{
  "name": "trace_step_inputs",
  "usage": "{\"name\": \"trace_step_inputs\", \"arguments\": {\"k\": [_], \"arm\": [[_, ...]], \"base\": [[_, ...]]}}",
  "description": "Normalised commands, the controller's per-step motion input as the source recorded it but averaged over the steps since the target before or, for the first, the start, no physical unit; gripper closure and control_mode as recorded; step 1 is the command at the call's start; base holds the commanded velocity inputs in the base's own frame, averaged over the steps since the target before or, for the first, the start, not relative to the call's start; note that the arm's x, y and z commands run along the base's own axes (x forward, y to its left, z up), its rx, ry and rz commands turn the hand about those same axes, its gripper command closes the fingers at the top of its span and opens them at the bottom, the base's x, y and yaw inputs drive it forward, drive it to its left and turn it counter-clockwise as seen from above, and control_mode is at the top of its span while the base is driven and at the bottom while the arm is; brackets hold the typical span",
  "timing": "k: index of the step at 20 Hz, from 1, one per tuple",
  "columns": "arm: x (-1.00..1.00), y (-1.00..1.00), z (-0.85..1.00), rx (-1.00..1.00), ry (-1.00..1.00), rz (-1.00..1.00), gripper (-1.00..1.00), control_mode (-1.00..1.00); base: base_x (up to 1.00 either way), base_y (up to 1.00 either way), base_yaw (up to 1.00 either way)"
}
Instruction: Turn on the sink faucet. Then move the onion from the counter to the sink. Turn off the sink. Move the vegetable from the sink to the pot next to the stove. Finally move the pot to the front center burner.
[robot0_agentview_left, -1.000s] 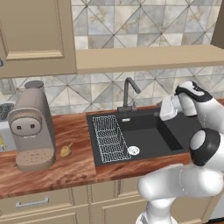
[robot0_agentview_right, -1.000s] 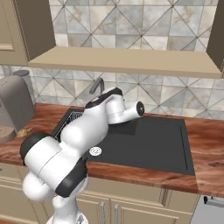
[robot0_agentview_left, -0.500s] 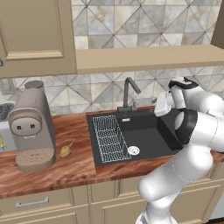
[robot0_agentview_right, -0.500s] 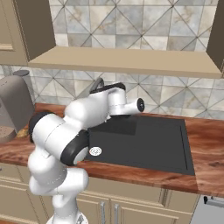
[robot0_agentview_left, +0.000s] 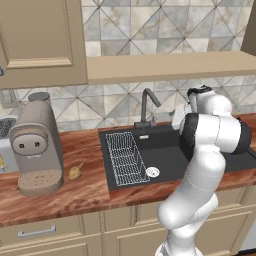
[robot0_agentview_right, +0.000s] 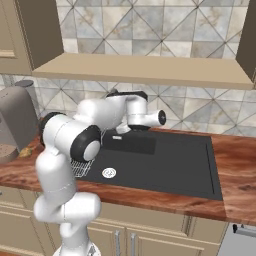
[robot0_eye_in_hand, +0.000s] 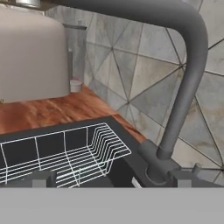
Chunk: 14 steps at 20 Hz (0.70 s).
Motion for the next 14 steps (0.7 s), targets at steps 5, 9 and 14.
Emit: {"name": "trace_step_inputs", "arguments": {"k": [5, 9, 14], "arm": [[0.41, 0.01, -0.19, 0.01, 0.0, 0.0, -1.0, -1.0], [0.4, 0.0, -0.16, 0.01, 0.0, 0.0, -1.0, -1.0], [0.39, 0.0, -0.19, 0.0, 0.0, 0.0, -1.0, -1.0]], "base": [[0.0, 0.0, 0.0], [0.0, 0.0, 0.0], [0.0, 0.0, 0.0]]}}
